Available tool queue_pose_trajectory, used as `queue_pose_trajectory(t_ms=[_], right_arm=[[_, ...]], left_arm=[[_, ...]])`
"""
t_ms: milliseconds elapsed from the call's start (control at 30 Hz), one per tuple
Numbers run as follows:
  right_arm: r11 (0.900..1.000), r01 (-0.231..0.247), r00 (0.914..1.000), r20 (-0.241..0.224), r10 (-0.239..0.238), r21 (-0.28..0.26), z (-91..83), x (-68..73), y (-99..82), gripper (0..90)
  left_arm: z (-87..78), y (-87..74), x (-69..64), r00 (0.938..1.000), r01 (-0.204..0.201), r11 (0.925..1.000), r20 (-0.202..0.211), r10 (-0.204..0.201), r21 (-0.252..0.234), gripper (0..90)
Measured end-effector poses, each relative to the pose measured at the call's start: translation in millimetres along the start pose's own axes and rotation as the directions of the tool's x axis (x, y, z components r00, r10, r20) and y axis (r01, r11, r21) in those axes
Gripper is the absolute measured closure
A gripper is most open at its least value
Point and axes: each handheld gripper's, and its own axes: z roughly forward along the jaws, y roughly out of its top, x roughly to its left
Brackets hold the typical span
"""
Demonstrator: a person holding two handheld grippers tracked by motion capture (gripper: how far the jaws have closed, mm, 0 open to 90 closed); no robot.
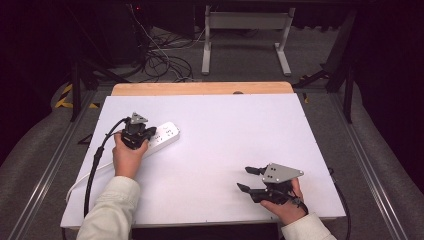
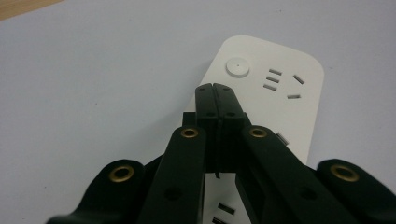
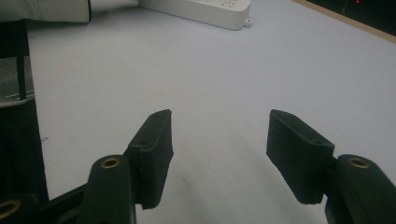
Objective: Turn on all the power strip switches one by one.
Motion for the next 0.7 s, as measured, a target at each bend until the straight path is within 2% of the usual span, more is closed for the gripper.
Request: queue_pose_trajectory(t_ms=[167, 267, 367, 467, 533, 567, 600, 633, 700], right_arm=[[1.0000, 0.000, 1.0000, -0.002, 0.000, 0.001, 0.3, 0.1, 0.0, 41.3], [1.0000, 0.001, 1.0000, -0.002, -0.001, 0.000, 0.0, 0.1, 0.0, 41.3], [1.0000, 0.001, 1.0000, -0.002, -0.001, 0.000, -0.2, 0.1, 0.0, 41.3], [1.0000, 0.002, 1.0000, -0.001, -0.002, -0.001, -0.6, 0.2, -0.1, 41.3], [1.0000, 0.003, 1.0000, -0.002, -0.003, -0.001, -0.5, 0.2, -0.1, 41.3], [1.0000, 0.003, 1.0000, -0.002, -0.003, -0.001, -0.6, 0.2, -0.1, 41.3], [1.0000, 0.001, 1.0000, -0.001, -0.001, -0.002, -0.6, 0.1, -0.1, 41.3], [1.0000, -0.004, 1.0000, -0.001, 0.004, -0.003, -0.5, -0.2, -0.1, 41.3], [1.0000, -0.006, 1.0000, 0.000, 0.006, 0.000, 0.5, -1.2, -0.1, 41.3]], left_arm=[[0.6, 0.1, 0.2, 1.0000, 0.002, 1.0000, 0.002, -0.002, 0.000, 89.9], [1.6, 1.1, -0.5, 0.9999, -0.004, 1.0000, -0.012, 0.004, 0.004, 89.9], [2.1, 1.3, -0.2, 1.0000, 0.006, 0.9999, -0.007, -0.006, 0.009, 90.0], [2.3, 1.9, -1.0, 0.9998, -0.008, 0.9998, -0.020, 0.009, 0.016, 90.0], [2.0, 2.7, -0.1, 0.9998, 0.015, 0.9997, -0.016, -0.014, 0.017, 90.0], [1.3, 3.6, -1.6, 0.9998, 0.008, 0.9998, -0.020, -0.008, 0.019, 89.9], [-1.1, 6.1, -3.0, 0.9983, -0.006, 0.9997, -0.057, 0.008, 0.024, 89.9], [-4.9, 9.3, -3.6, 0.9965, -0.014, 0.9999, -0.082, 0.014, 0.007, 89.9], [-16.7, 17.6, -1.6, 0.9995, 0.014, 0.9984, -0.028, -0.015, -0.055, 89.8]])
